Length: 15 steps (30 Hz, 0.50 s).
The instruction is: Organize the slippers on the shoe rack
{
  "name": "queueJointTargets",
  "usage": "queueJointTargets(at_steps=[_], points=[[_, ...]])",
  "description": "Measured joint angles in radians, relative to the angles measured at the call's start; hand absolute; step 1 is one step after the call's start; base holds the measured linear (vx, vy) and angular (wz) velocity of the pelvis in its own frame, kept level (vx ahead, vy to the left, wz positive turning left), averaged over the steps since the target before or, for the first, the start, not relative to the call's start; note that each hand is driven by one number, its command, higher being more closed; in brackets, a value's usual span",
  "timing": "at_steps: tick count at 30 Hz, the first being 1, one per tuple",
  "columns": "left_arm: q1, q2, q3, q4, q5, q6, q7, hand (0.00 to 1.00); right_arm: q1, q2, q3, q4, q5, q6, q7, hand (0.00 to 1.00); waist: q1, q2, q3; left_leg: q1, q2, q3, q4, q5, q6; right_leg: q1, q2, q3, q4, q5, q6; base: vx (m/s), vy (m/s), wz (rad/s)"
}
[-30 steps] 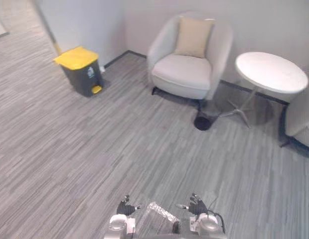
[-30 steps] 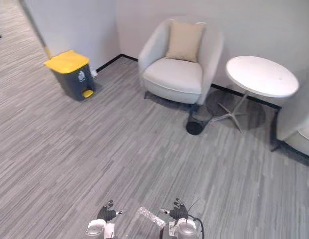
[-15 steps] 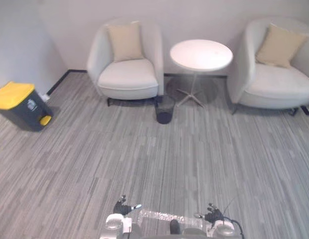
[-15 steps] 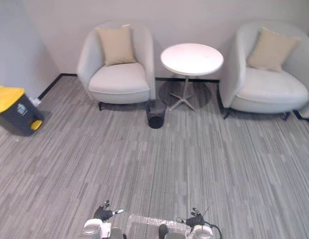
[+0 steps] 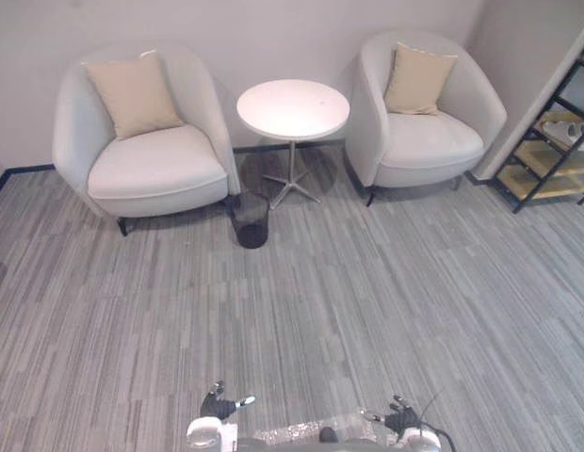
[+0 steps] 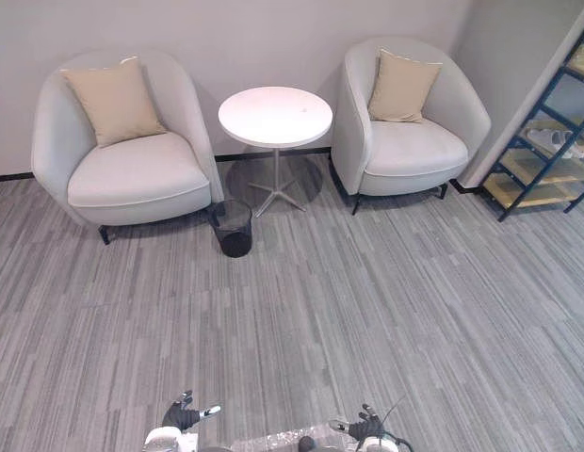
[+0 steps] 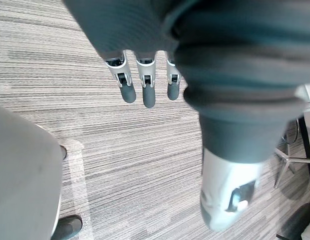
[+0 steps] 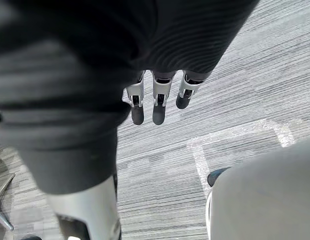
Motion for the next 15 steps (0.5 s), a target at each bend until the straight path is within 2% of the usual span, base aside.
queueJointTargets(at_steps=[1,2,3,4,5,6,9,13,15], points=[[0.001,0.006,0.002,0.004,-0.007,-0.001,0.003,0.0,-0.007,0.002,0.0,0.005,0.0,0.0,0.001,0.0,0.003,-0.005,0.004,-0.025,-0.02,0.003,0.073,0.001,-0.002,0.011,-0.025,-0.035,0.002,0.0,0.0,0.1,0.085,-0.14],[-0.004,0.021,0.001,0.005,-0.012,-0.004,0.007,0.0,-0.031,0.006,-0.002,0.025,0.0,0.001,0.002,0.0,-0.001,-0.03,0.017,-0.039,-0.049,-0.014,0.026,-0.03,0.027,0.028,-0.067,-0.032,0.001,0.0,0.0,0.03,0.072,0.05],[-0.004,0.02,0.0,0.004,-0.022,-0.007,0.008,0.0,-0.026,0.006,-0.009,0.037,0.001,-0.001,0.002,0.0,-0.009,-0.024,0.013,-0.027,-0.054,-0.04,-0.072,0.024,0.01,0.035,-0.072,-0.054,-0.002,0.0,0.001,0.01,0.06,0.27],[-0.007,0.012,-0.002,0.006,-0.029,-0.009,0.008,0.0,-0.022,-0.001,-0.025,0.036,0.001,-0.003,0.004,0.0,-0.016,-0.006,0.006,-0.037,-0.037,-0.06,-0.118,0.131,-0.007,0.047,-0.068,-0.092,-0.018,-0.007,0.011,0.0,0.039,0.15],[-0.002,0.01,0.002,0.009,-0.031,-0.009,0.009,0.0,-0.02,-0.003,-0.033,0.04,0.003,0.0,0.003,0.0,0.001,-0.016,-0.007,-0.034,-0.056,-0.059,-0.118,0.132,-0.002,0.062,-0.09,-0.104,-0.044,-0.015,0.02,0.06,0.114,0.21],[0.008,0.013,0.005,0.012,-0.052,-0.009,0.008,0.0,-0.018,0.013,-0.041,0.038,0.018,-0.005,0.004,0.0,0.001,-0.025,-0.009,-0.037,-0.076,-0.068,-0.126,0.134,0.001,0.083,-0.112,-0.134,-0.082,-0.014,0.02,0.06,0.125,0.1],[0.013,0.014,0.059,0.014,-0.09,-0.009,0.005,0.0,-0.018,0.028,-0.056,0.041,0.054,-0.005,0.003,0.0,0.005,-0.051,0.001,-0.038,-0.088,-0.078,-0.13,0.136,0.006,0.099,-0.127,-0.162,-0.105,-0.011,0.026,0.04,0.065,0.22],[0.019,0.011,0.081,0.014,-0.099,-0.01,-0.001,0.0,-0.012,0.043,-0.078,0.04,0.075,-0.006,0.003,0.0,0.004,-0.057,0.003,-0.015,-0.09,-0.077,-0.141,0.138,0.009,0.124,-0.13,-0.183,-0.12,-0.011,0.026,-0.01,-0.006,0.03],[0.022,0.009,0.082,0.015,-0.101,-0.01,-0.011,0.0,-0.01,0.045,-0.078,0.038,0.08,-0.008,0.003,0.0,0.003,-0.052,0.002,0.001,-0.083,-0.075,-0.167,0.147,0.023,0.125,-0.124,-0.188,-0.122,-0.011,0.027,-0.04,-0.052,-0.06]])
